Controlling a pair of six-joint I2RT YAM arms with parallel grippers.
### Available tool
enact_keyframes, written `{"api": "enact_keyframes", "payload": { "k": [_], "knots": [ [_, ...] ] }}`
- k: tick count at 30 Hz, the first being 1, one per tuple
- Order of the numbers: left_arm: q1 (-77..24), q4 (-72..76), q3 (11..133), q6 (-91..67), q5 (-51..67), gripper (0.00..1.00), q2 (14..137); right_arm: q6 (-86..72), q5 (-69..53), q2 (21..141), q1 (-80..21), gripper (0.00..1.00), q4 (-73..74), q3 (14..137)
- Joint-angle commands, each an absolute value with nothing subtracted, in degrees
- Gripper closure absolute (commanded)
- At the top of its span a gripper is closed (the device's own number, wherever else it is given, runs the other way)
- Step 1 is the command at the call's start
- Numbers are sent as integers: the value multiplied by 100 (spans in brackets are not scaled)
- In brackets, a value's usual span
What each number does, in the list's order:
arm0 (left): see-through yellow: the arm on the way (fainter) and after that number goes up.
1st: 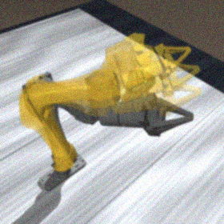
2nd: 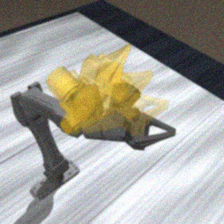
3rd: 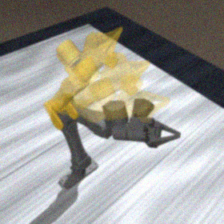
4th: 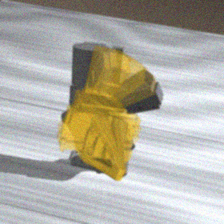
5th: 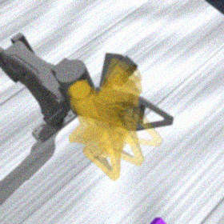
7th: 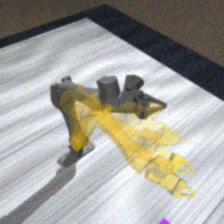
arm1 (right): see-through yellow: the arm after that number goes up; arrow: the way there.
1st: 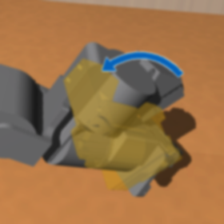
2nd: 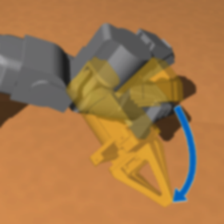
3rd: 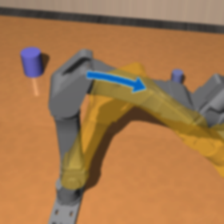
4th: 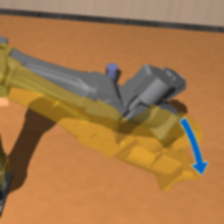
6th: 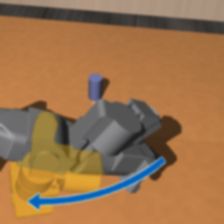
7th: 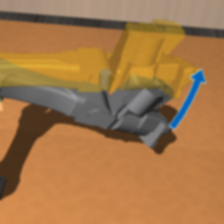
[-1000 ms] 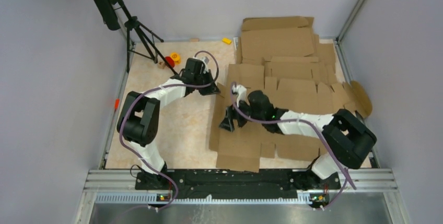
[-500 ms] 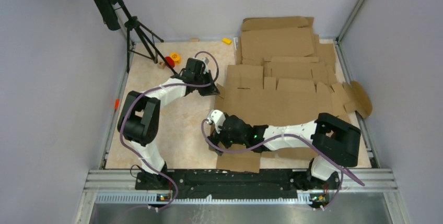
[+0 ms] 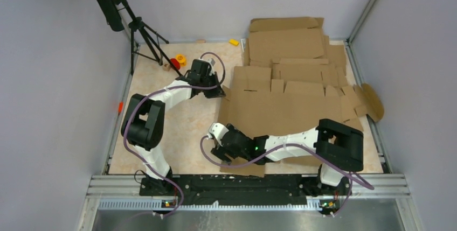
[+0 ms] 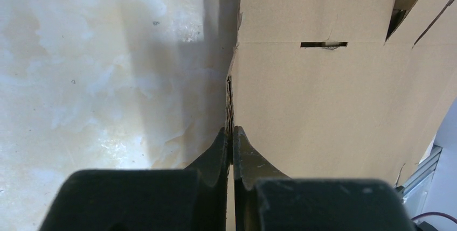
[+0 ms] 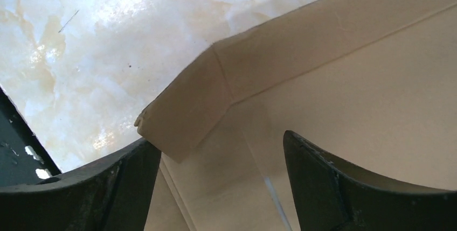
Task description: Fold the paper box
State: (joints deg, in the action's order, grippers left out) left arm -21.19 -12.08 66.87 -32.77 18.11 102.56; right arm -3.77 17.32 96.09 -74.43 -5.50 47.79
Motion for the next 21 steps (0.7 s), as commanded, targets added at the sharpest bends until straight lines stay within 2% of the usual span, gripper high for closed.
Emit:
{"api": "enact_keyframes", "payload": {
  "k": [1,3,8,15,21],
  "knots": [
    [-2114,-1279,6872,-3119,1791,100,10279,-334,2106,9131,-7204,25,-548,4891],
    [-2112,-1283,6882,-3095,1793,100,10283,-387,1988,9086,-7070,34,-553,4864],
    [-2115,-1301,6855,-3076,1782,100,10293,-491,1688,9057,-6858,44,-627,4862],
    [-2115,-1284,6799,-3144,1802,100,10263,-684,1570,9538,-6749,46,-692,5274],
    [-2105,-1215,6683,-3202,1761,100,10239,-981,1514,10003,-6641,42,-617,5711]
  ]
}}
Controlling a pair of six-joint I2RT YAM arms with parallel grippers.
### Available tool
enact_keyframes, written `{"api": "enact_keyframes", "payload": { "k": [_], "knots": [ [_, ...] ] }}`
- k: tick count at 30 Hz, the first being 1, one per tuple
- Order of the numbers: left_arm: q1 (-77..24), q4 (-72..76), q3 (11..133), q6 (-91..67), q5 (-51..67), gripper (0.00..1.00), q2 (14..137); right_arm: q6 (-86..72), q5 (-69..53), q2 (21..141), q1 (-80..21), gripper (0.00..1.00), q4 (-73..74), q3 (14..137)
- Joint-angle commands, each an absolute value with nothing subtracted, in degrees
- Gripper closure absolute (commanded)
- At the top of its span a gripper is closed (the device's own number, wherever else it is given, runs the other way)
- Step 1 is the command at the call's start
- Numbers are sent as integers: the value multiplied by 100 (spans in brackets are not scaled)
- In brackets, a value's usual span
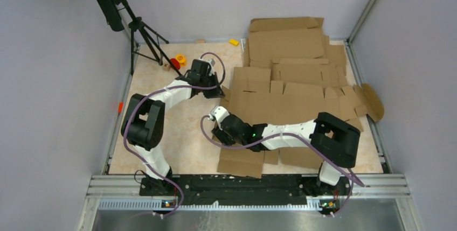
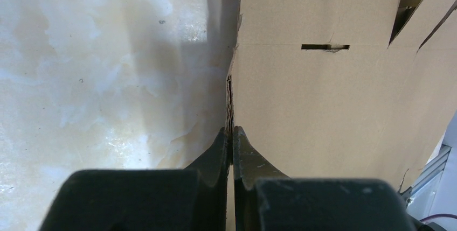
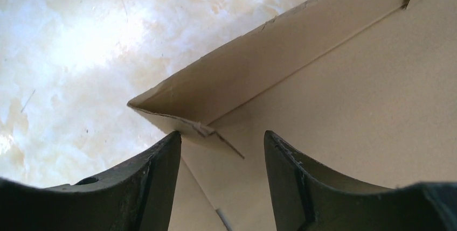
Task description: Fold the paper box
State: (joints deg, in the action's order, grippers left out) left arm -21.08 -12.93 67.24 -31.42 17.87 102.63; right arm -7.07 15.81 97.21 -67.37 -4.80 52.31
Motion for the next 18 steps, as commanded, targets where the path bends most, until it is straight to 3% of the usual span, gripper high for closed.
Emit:
{"api": "enact_keyframes", "payload": {
  "k": [1,5,12,18],
  "knots": [
    [-2101,-1187,6660,-3212,1777,100,10239,-1027,1545,10098,-6638,42,-555,5786],
    [-2066,-1097,6565,-3260,1858,100,10231,-1361,2115,10421,-6598,42,-231,6033],
    [-2061,-1066,6517,-3361,1843,100,10196,-1610,1821,10486,-6437,40,-276,6023],
    [-2119,-1663,6696,-3488,1066,100,10007,-1721,1560,10115,-6426,40,-464,5770]
  ]
}}
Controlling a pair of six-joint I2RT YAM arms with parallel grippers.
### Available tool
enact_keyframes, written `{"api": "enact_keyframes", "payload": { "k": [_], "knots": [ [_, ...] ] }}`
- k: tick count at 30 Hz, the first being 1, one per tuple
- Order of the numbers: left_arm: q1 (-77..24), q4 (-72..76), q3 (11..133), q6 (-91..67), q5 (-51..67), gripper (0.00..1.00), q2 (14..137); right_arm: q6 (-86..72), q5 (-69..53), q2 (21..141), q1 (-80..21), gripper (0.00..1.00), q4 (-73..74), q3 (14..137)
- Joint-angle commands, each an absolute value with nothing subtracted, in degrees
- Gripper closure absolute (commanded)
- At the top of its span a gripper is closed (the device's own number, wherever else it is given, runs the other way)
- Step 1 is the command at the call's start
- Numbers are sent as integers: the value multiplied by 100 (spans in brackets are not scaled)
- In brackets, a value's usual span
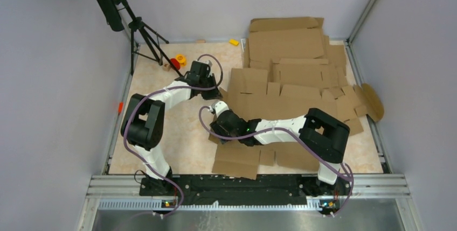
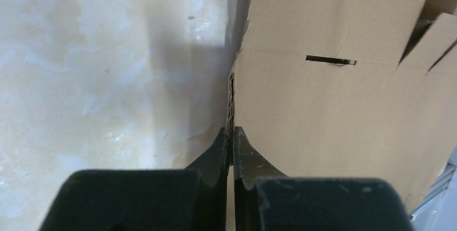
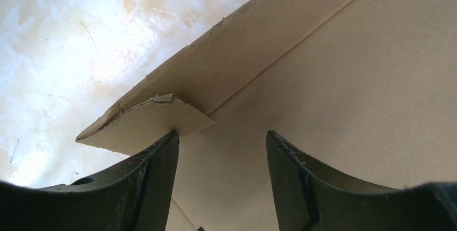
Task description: Fold the paper box
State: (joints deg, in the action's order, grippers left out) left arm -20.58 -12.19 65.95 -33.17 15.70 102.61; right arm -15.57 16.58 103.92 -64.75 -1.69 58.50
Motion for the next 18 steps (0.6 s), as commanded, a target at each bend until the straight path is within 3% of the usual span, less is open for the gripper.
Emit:
{"api": "enact_keyframes", "payload": {
  "k": [1,13,18],
  "knots": [
    [-2164,-1805,6775,-3463,906,100,10003,-1738,1474,10039,-6406,40,-523,5690],
    [-2882,-2284,7049,-4087,-1073,100,10006,-2286,665,9061,-6028,40,-1347,4320],
    [-3025,-2434,7308,-4158,-1291,91,10116,-2367,236,8244,-5547,36,-1286,3746]
  ]
}}
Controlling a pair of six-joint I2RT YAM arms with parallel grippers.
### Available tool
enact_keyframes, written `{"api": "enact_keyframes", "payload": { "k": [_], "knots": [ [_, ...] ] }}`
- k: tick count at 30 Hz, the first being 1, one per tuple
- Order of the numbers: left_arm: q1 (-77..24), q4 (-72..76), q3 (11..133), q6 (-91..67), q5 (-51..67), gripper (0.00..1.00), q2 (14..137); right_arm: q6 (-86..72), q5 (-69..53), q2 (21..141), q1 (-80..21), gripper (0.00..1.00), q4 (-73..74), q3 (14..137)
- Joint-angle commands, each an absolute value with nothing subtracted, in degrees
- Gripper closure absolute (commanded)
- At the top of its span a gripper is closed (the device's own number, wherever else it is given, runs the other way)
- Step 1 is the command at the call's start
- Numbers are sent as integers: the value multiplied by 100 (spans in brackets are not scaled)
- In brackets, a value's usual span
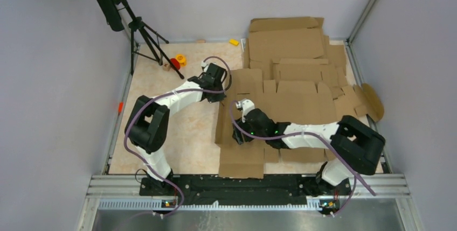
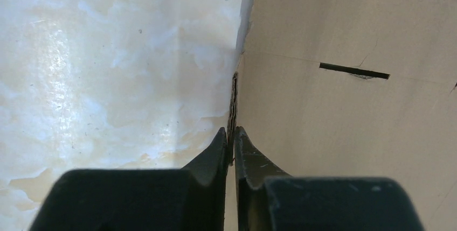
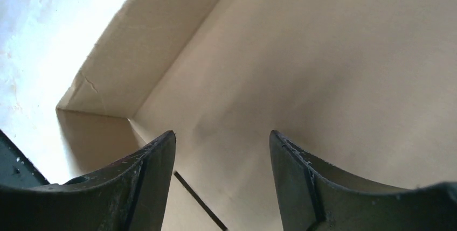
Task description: Fold the paper box
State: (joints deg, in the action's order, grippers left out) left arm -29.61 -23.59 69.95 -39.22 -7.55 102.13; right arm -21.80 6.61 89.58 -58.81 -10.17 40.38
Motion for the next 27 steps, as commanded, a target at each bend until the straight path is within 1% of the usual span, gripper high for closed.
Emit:
{"api": "enact_keyframes", "payload": {
  "k": [1,5,8,9,12,13,16,18,22,24,27],
  "knots": [
    [-3035,-2435,7326,-4153,-1285,90,10134,-2326,232,8070,-5443,35,-1185,3667],
    [-3058,-2413,7332,-4113,-1278,89,10184,-2171,27,7452,-4726,34,-591,3513],
    [-3074,-2417,7341,-4001,-1363,89,10189,-2100,-267,7156,-3970,33,118,3744],
    [-3084,-2426,7346,-3985,-1396,89,10180,-2082,-201,7118,-3745,30,502,3901],
    [-3088,-2452,7314,-3888,-1509,89,10116,-2156,153,7003,-3110,12,1258,4332],
    [-3091,-2448,7298,-3828,-1540,89,10085,-2192,138,6934,-2870,8,1426,4434],
    [-3080,-2390,7238,-3598,-1570,89,10007,-2351,-118,6744,-2117,2,1777,4560],
    [-3079,-2276,7164,-3445,-1497,90,9950,-2493,128,6638,-1614,1,2015,4585],
    [-3078,-2211,7123,-3345,-1317,89,9924,-3088,1139,6511,-678,1,2373,4497],
    [-3083,-2208,7128,-3340,-1251,89,9927,-3705,1697,6495,-369,1,2395,4319],
    [-3085,-2215,7127,-3327,-1239,89,9923,-3840,1912,6566,-104,1,2189,4141]
  ]
}}
